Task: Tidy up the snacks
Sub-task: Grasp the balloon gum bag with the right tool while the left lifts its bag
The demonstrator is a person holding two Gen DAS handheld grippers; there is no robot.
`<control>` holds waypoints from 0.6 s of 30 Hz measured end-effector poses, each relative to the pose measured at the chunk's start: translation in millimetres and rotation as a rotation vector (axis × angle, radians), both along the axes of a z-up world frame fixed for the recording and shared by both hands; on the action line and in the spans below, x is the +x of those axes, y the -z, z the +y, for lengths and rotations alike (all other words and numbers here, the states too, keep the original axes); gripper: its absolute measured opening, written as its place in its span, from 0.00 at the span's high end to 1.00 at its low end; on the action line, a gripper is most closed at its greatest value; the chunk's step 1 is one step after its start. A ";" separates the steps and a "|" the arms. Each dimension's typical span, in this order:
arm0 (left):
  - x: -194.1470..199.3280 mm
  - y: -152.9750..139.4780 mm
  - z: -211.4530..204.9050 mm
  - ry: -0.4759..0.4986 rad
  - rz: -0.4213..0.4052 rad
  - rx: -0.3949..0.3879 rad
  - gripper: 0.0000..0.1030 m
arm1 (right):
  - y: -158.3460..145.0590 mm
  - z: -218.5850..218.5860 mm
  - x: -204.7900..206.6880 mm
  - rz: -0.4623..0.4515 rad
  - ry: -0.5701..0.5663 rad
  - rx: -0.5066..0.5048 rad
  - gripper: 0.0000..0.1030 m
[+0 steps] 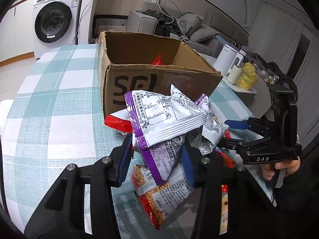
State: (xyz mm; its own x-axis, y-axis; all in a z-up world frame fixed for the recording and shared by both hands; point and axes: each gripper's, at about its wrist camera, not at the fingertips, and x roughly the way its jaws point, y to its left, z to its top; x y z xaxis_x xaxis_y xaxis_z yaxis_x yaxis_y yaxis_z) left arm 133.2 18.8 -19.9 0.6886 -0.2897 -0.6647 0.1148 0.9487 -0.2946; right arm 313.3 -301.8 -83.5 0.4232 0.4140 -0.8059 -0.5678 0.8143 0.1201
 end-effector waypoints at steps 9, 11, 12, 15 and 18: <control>-5.2 -5.8 1.9 0.011 -0.038 -0.024 0.74 | -3.3 1.5 -9.4 -0.022 -0.055 0.032 0.49; -6.0 -6.8 0.7 0.012 -0.044 -0.024 0.75 | -4.4 0.5 -10.4 -0.029 -0.054 0.029 0.51; -6.4 -7.5 0.4 0.011 -0.046 -0.023 0.76 | -4.7 -0.4 -9.9 -0.031 -0.048 0.026 0.52; -7.5 -9.1 2.1 0.002 -0.059 -0.024 0.81 | -5.0 -5.1 -5.7 -0.029 -0.026 0.030 0.52; -8.5 -10.5 4.2 -0.002 -0.072 -0.030 0.83 | -7.5 -11.6 -2.0 -0.040 0.010 0.048 0.52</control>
